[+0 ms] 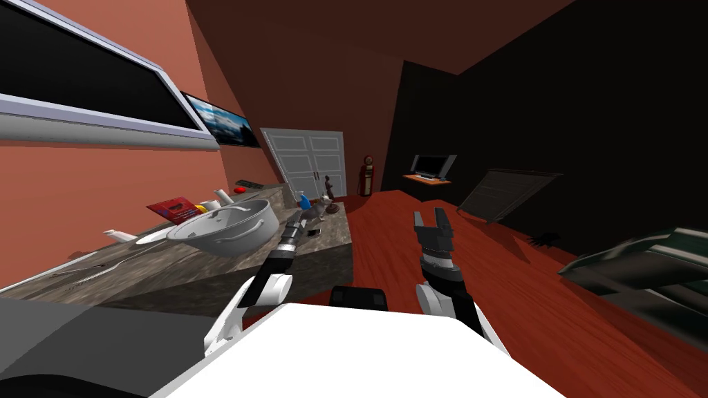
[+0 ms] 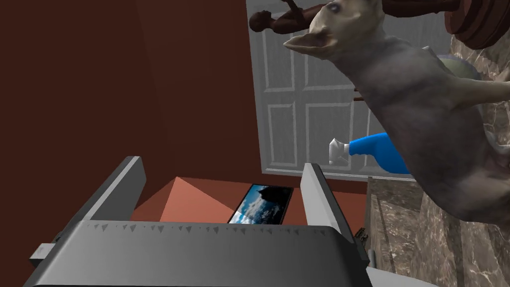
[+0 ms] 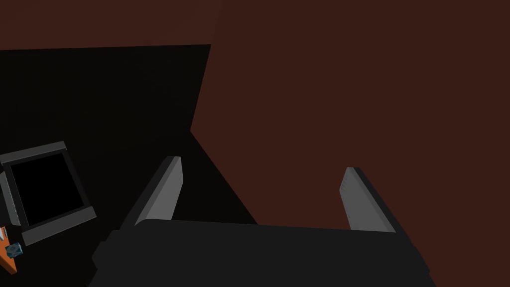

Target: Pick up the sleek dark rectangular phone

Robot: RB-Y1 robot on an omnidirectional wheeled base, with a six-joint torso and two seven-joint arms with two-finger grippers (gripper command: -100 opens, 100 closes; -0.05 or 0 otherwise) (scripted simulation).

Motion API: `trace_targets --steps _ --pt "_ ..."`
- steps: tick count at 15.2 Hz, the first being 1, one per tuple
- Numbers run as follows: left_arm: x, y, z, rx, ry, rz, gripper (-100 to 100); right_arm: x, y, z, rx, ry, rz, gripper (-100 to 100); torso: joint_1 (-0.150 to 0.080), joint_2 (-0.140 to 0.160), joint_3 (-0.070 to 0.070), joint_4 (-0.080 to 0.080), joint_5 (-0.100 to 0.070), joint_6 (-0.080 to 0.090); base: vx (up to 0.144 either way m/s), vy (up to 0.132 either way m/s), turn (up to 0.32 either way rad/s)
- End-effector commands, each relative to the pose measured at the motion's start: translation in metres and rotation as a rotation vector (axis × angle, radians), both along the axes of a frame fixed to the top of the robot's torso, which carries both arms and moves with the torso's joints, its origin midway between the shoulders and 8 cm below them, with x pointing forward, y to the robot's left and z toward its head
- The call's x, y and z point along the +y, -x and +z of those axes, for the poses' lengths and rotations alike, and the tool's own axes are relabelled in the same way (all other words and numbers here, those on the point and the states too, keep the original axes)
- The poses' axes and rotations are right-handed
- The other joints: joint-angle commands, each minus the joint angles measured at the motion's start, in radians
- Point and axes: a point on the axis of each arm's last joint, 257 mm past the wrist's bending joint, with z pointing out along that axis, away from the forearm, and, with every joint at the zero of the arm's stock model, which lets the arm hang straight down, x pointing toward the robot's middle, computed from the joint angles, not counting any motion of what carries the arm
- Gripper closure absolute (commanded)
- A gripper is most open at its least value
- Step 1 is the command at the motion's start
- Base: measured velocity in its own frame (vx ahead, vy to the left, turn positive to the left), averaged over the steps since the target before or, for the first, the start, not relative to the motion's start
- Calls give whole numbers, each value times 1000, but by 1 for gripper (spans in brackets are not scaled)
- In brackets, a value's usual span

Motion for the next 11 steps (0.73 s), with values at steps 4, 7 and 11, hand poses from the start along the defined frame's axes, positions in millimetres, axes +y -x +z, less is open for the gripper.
trace_targets --steps 4,7,11 --pt "28 -6 -33 132 -24 37 -100 0 0 0 0 0 0 0 2 0 0 0 0 0 29 -108 1" --pt "43 -8 -47 192 -32 56 -100 0 0 0 0 0 0 0 2 -1 -1 0 0 0 42 -112 6" --pt "60 -9 -67 274 -37 83 -100 0 0 0 0 0 0 0 2 0 0 0 1 0 31 -107 3"
